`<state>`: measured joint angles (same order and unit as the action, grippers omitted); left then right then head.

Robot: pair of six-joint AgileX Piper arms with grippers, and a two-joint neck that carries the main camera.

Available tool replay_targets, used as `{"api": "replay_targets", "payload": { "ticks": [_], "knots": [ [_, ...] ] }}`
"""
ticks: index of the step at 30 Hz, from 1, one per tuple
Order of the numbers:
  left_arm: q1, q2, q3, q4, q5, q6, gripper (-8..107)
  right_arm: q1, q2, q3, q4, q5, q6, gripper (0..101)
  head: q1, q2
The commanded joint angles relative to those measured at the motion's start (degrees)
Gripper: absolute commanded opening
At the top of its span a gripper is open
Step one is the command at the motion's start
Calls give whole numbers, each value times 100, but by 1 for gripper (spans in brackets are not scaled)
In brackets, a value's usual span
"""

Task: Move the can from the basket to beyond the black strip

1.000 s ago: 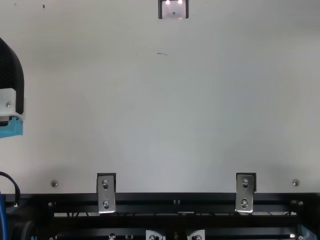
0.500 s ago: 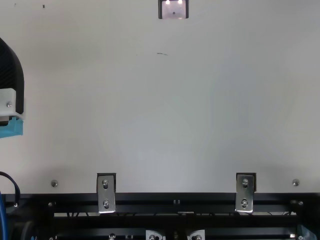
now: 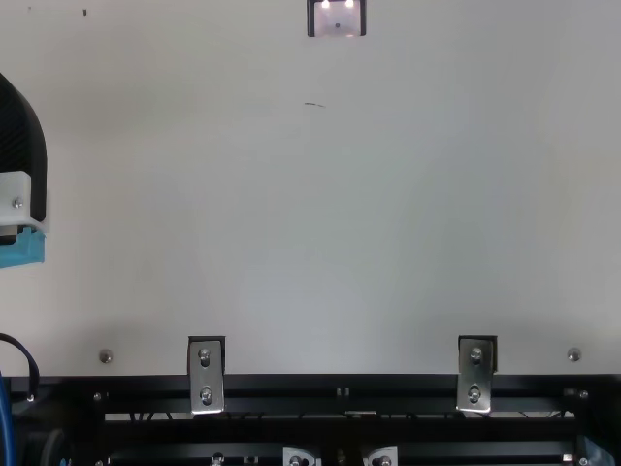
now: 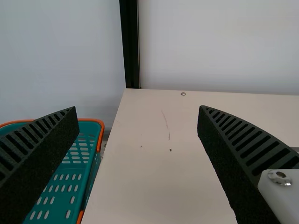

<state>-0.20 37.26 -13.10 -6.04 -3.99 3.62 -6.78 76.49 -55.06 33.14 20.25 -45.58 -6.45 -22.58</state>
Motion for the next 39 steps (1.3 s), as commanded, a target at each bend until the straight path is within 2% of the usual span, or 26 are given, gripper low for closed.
{"api": "replay_targets", "payload": {
  "ticks": [1,7,17,28,39],
  "knots": [
    [0,0,0,0,0,0,90,201,-37,43,-37,-126,144,101,-113,-25],
    [0,0,0,0,0,0,90,643,-189,184,-127,-449,600,101,-111,213],
    [0,0,0,0,0,0,90,1232,-488,461,-485,-819,1370,101,-125,1157],
    [0,0,0,0,0,0,90,1599,-891,765,-951,-962,2091,101,-45,2068],
    [0,0,0,0,0,0,90,1731,-1501,1256,-1513,-1007,2611,101,113,2201]
  ]
}}
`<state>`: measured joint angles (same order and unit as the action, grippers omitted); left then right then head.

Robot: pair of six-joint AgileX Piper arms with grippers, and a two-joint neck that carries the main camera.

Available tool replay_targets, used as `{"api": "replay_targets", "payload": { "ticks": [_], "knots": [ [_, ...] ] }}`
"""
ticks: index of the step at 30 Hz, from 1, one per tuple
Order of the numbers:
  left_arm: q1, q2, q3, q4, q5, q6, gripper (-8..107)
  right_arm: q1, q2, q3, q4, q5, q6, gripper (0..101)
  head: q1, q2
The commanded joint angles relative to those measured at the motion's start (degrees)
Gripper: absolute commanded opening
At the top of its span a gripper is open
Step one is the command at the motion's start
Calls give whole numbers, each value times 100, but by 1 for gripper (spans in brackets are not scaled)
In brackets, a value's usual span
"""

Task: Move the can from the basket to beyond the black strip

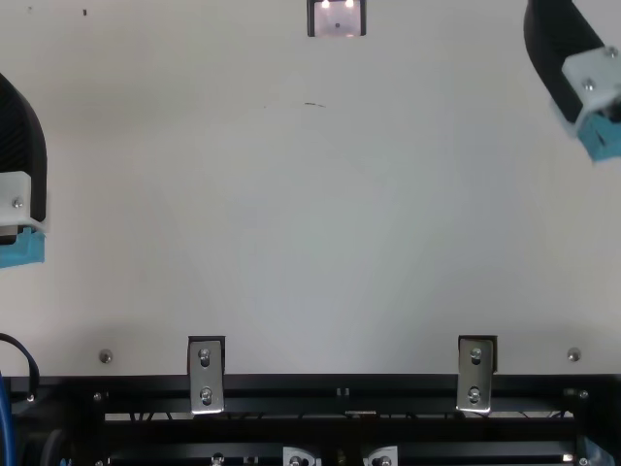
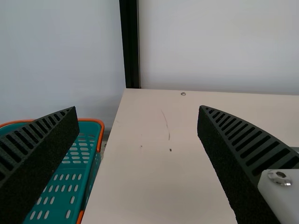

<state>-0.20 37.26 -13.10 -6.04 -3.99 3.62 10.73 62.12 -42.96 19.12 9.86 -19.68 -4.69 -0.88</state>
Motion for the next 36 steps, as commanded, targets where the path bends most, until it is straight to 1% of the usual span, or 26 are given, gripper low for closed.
{"api": "replay_targets", "payload": {
  "ticks": [1,2,4,11,16,19,23,26,29,32,36],
  "knots": [
    [0,0,0,0,0,0,90,-26,-119,77,-209,59,53,101,-63,31],
    [0,0,0,0,0,0,90,-17,-60,49,-75,14,37,101,-63,31],
    [0,0,0,0,0,0,90,-17,-129,86,-215,83,64,101,-63,31],
    [0,0,0,0,0,0,90,-17,-136,86,-239,59,64,101,-63,31],
    [7,47,-49,118,-76,-53,90,-106,-154,84,-389,-2,261,101,-63,31],
    [32,-3,-76,190,-98,-74,90,-189,-310,168,-457,-45,417,101,-63,31],
    [85,-201,-62,257,-20,-118,90,-259,-657,407,-520,-87,595,101,-63,31],
    [98,-440,-42,277,158,-175,90,-289,-993,628,-530,-72,710,101,-63,31],
    [78,-754,-41,289,465,-265,90,-317,-1359,859,-537,-24,804,101,-63,31],
    [27,-1104,-68,266,857,-358,90,-352,-1724,1090,-546,47,888,101,-63,31],
    [-98,-1594,-152,199,1555,-514,90,-422,-2247,1390,-561,219,994,101,-63,31]
  ]
}}
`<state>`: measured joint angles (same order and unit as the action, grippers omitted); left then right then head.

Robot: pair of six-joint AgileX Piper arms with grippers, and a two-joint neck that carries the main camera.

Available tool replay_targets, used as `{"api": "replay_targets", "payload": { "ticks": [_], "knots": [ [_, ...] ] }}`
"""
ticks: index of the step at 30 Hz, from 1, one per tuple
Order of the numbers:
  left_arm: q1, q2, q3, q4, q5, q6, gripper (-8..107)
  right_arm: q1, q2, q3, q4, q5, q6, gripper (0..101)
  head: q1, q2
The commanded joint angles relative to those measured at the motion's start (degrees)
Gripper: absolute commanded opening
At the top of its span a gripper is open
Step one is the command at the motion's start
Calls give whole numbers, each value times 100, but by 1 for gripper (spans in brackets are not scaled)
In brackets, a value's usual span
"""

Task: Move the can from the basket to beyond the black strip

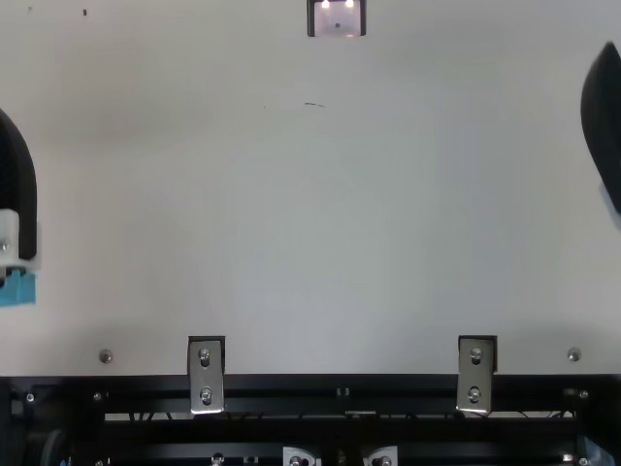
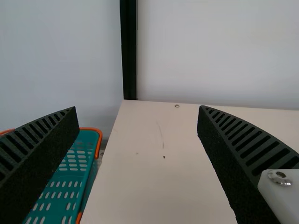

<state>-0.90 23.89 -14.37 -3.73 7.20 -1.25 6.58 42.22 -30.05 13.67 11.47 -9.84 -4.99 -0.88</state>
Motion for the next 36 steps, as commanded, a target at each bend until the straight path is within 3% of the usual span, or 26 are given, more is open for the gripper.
{"api": "replay_targets", "payload": {
  "ticks": [1,9,18,29,30,36],
  "knots": [
    [-59,-367,-47,-48,622,-73,90,-29,-387,170,-30,112,35,101,-34,31],
    [-223,-1272,-247,26,2066,-120,90,-183,-1430,680,-153,554,265,101,-34,31],
    [-338,-2268,-141,149,3089,228,90,-245,-2613,1340,-245,950,608,101,-34,31],
    [-221,-2389,-117,157,3154,440,90,-375,-3931,2223,-331,1082,991,101,-34,31],
    [-221,-2389,-117,157,3154,440,90,-364,-3702,2045,-341,1104,949,101,-34,31],
    [-221,-2389,-117,157,3154,440,90,-375,-3947,2232,-346,1130,1020,101,-34,31]
  ]
}}
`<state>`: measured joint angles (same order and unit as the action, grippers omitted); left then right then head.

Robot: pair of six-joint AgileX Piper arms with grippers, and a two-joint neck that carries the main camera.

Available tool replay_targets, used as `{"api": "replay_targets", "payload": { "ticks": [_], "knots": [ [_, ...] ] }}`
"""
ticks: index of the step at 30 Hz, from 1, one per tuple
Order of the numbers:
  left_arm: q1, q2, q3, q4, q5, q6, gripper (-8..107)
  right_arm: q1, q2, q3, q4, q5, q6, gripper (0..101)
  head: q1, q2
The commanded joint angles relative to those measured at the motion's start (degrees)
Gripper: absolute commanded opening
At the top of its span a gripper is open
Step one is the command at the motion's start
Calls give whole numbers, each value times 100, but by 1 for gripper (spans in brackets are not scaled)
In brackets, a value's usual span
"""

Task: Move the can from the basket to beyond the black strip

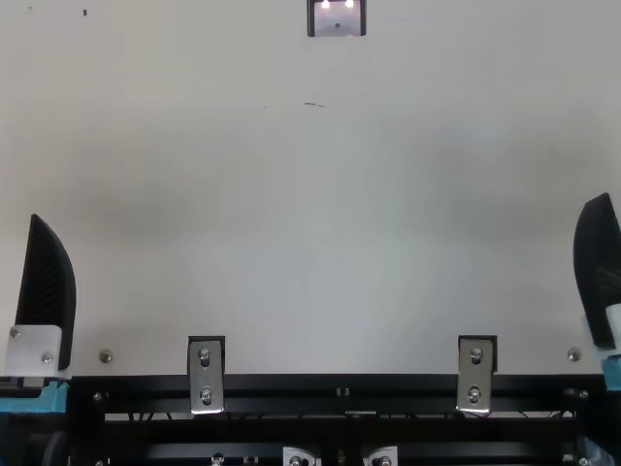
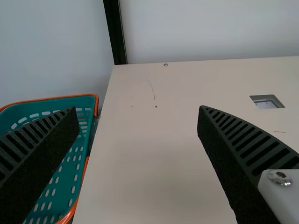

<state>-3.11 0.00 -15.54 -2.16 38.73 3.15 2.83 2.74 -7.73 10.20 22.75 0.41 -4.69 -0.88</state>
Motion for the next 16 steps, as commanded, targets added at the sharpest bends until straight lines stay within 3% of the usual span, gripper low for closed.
{"api": "replay_targets", "payload": {
  "ticks": [1,16],
  "knots": [
    [0,0,0,0,0,0,90,0,0,0,0,0,0,101,-63,31],
    [0,0,0,0,0,0,90,0,0,0,0,-3,0,101,-63,31]
  ]
}}
